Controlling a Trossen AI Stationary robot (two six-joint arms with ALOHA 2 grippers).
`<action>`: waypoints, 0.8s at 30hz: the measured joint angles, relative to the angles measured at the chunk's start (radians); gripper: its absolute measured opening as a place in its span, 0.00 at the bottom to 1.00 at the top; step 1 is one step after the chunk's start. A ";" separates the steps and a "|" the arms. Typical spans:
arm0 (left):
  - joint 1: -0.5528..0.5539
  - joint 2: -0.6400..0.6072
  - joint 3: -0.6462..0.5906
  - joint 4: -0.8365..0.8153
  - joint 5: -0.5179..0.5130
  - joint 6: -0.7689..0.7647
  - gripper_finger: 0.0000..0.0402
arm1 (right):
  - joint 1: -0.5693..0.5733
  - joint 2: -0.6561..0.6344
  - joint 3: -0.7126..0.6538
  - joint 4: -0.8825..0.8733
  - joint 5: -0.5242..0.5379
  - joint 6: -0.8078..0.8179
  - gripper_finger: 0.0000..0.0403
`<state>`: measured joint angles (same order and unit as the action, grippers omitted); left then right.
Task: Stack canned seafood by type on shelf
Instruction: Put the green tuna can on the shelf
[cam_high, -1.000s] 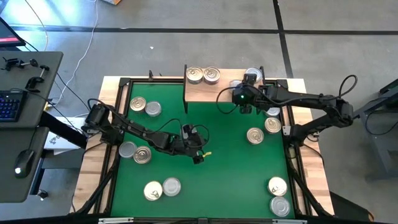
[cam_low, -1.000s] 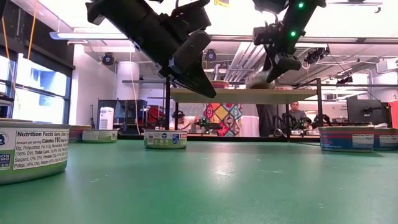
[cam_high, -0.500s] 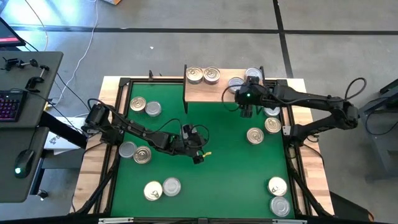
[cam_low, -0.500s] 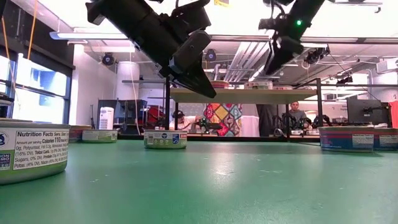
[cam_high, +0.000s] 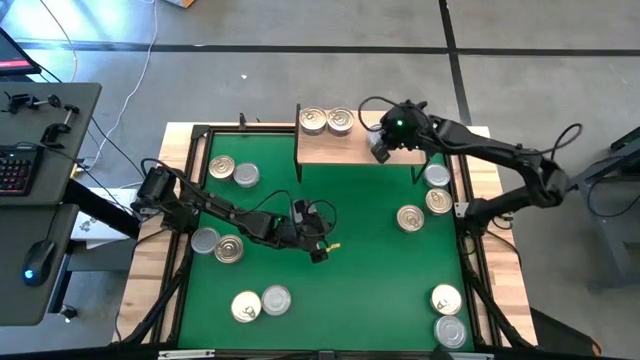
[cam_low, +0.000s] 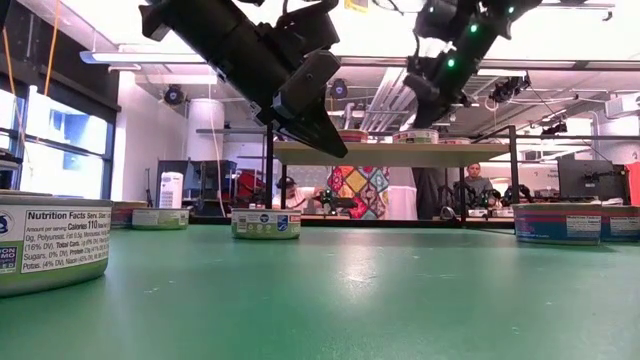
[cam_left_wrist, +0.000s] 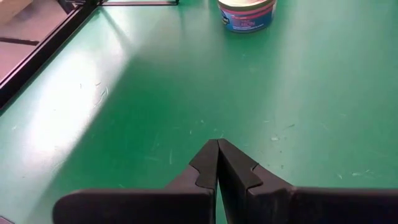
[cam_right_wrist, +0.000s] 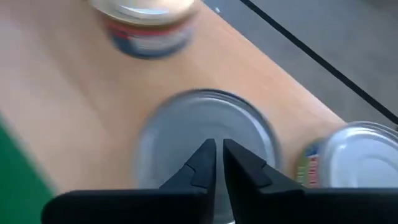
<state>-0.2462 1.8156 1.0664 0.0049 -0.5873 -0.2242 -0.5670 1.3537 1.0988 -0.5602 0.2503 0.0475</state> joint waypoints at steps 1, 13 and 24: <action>0.000 0.000 0.000 0.000 0.000 0.000 0.00 | -0.009 0.008 0.000 0.001 0.002 -0.011 0.06; 0.000 0.000 0.000 0.000 0.000 0.000 0.00 | -0.093 0.079 -0.001 0.159 0.002 -0.302 0.01; 0.000 0.000 0.000 -0.003 0.000 -0.008 0.00 | -0.048 0.048 -0.002 0.245 0.090 -0.370 0.00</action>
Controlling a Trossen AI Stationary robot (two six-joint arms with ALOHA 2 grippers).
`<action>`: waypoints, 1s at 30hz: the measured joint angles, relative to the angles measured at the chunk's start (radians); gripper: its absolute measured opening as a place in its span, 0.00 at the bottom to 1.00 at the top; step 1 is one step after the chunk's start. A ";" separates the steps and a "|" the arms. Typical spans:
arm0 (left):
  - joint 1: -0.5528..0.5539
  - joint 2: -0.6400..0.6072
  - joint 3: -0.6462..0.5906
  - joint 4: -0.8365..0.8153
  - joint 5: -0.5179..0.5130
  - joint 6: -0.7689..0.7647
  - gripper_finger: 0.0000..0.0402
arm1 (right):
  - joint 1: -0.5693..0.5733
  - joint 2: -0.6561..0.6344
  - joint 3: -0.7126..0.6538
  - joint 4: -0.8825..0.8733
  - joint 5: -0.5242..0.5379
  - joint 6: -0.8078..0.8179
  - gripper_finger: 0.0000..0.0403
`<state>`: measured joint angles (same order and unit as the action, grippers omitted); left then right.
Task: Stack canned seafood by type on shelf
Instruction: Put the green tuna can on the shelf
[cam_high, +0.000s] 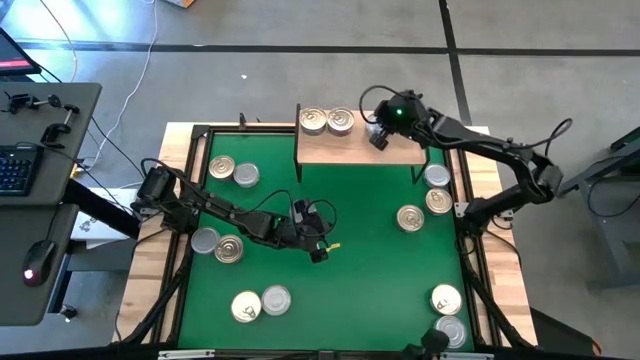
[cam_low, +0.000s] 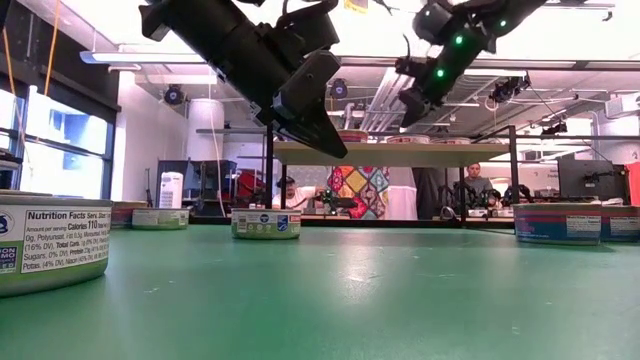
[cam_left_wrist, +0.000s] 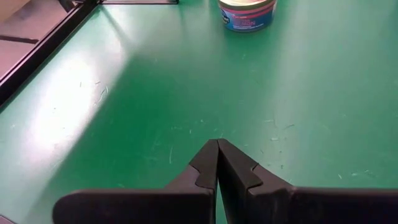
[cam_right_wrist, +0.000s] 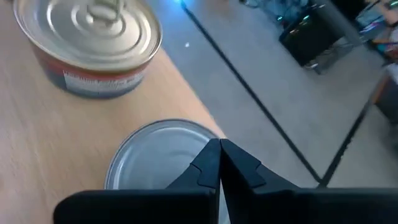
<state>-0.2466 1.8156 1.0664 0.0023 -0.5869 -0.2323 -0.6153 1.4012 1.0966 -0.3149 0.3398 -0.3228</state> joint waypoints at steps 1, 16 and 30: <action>0.000 0.000 0.000 -0.001 0.000 -0.001 0.00 | 0.010 -0.012 0.000 0.000 0.003 0.000 0.00; -0.002 0.000 0.000 0.001 0.000 -0.001 0.00 | 0.120 -0.072 0.001 -0.148 -0.191 0.208 0.00; -0.002 0.000 0.000 0.002 0.000 0.007 0.00 | -0.052 -0.016 0.004 -0.191 -0.199 0.272 0.00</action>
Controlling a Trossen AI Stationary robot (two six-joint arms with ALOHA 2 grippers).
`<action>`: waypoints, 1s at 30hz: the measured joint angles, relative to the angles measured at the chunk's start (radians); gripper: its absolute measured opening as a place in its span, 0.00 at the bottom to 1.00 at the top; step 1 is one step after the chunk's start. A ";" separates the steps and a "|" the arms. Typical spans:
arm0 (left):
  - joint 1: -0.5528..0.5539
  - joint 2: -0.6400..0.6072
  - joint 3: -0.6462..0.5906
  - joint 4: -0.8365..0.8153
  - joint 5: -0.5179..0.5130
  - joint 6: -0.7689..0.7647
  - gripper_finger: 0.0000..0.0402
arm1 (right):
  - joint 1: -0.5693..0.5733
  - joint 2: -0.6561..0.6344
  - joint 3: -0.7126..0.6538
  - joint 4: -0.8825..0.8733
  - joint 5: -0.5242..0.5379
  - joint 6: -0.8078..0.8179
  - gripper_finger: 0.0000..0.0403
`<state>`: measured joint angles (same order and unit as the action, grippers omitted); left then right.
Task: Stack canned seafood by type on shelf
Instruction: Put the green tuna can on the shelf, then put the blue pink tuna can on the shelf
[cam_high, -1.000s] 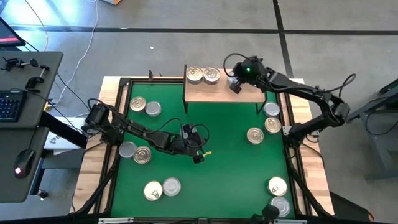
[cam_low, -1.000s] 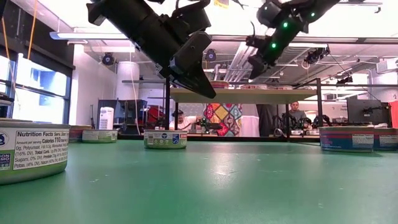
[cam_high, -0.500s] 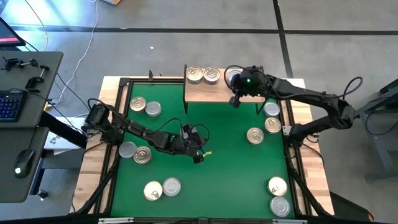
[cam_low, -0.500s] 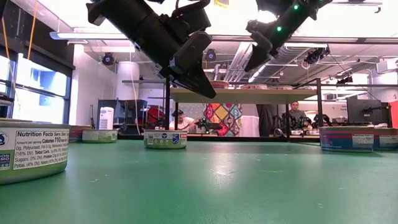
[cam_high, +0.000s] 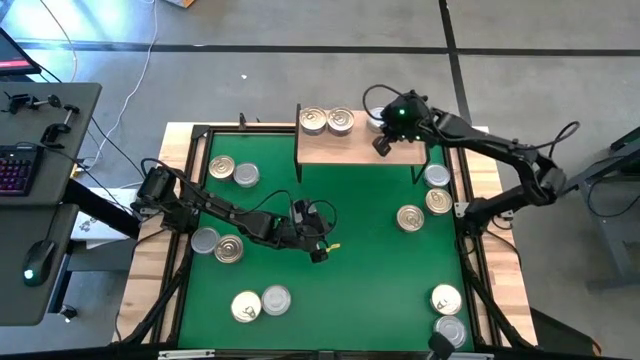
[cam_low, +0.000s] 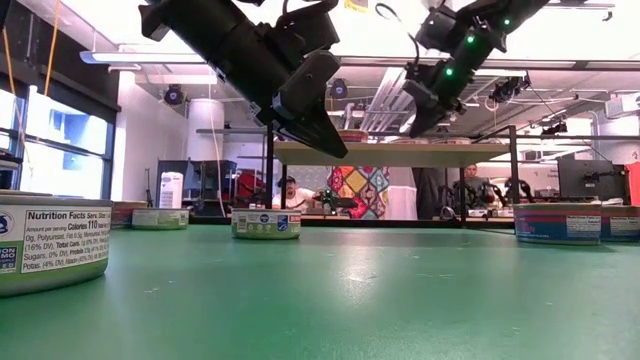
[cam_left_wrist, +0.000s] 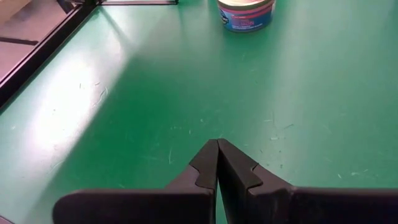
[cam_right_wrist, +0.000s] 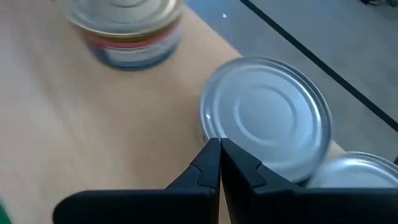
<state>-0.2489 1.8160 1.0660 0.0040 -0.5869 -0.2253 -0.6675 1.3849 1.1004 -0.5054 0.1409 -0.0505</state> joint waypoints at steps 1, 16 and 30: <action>0.000 0.000 0.000 0.000 0.000 0.000 0.00 | -0.007 -0.005 0.000 -0.010 0.000 -0.001 0.00; 0.000 0.000 0.000 0.001 0.000 -0.008 0.00 | 0.036 -0.105 -0.003 -0.029 -0.012 -0.044 0.00; -0.083 0.000 0.000 -0.180 -0.189 -0.070 0.00 | 0.579 -0.129 -0.250 0.199 0.221 0.079 0.00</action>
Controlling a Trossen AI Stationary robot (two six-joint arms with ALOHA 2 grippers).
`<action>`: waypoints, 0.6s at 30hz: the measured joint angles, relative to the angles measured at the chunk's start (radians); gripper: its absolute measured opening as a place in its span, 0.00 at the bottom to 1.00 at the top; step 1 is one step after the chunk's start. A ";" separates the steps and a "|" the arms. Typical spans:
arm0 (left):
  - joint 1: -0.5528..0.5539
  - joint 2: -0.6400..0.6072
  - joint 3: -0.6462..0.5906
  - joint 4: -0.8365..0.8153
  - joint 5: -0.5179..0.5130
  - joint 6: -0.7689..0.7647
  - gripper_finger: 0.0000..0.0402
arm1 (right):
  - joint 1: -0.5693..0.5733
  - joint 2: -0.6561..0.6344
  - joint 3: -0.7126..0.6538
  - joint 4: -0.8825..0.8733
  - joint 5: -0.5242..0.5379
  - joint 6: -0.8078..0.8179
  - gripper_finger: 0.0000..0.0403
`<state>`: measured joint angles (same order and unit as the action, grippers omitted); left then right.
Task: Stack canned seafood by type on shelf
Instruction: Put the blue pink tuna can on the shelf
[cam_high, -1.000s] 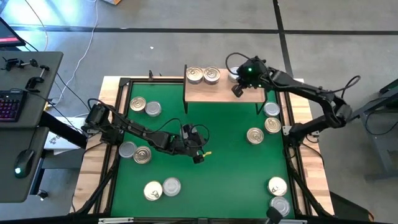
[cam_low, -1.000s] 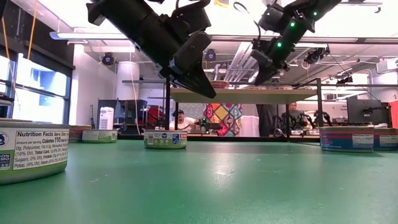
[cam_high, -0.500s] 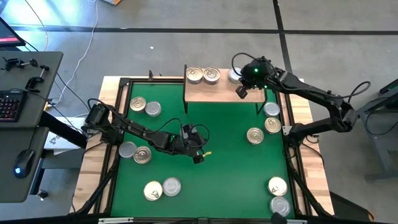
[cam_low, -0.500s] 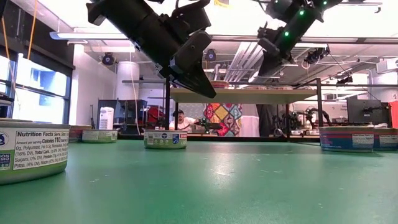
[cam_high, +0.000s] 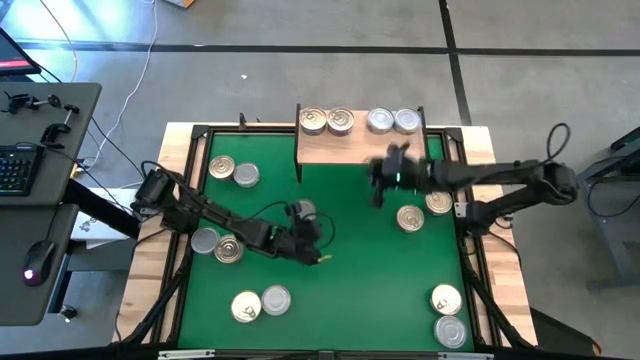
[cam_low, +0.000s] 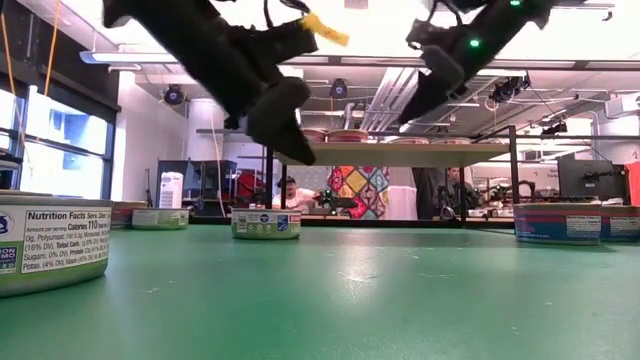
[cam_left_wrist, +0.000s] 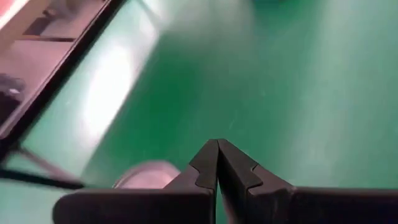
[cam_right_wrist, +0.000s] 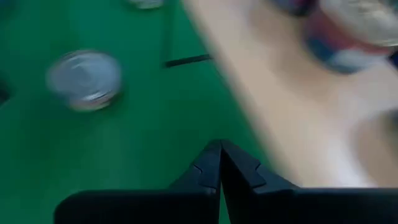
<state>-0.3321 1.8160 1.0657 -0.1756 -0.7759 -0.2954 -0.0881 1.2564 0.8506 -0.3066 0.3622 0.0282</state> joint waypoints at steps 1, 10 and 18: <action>-0.010 0.000 0.000 -0.020 -0.015 -0.012 0.00 | 0.056 0.000 -0.030 0.033 0.027 0.023 0.00; -0.054 -0.111 -0.080 -0.146 -0.103 -0.129 0.00 | 0.474 0.016 -0.293 0.514 0.102 0.193 0.00; 0.035 -0.395 -0.411 0.195 0.131 -0.097 0.00 | 0.667 0.062 -0.409 0.753 0.325 0.291 0.00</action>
<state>-0.2975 1.4208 0.6547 0.0190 -0.6450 -0.3923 0.5790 1.3182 0.4419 0.4468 0.6872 0.3188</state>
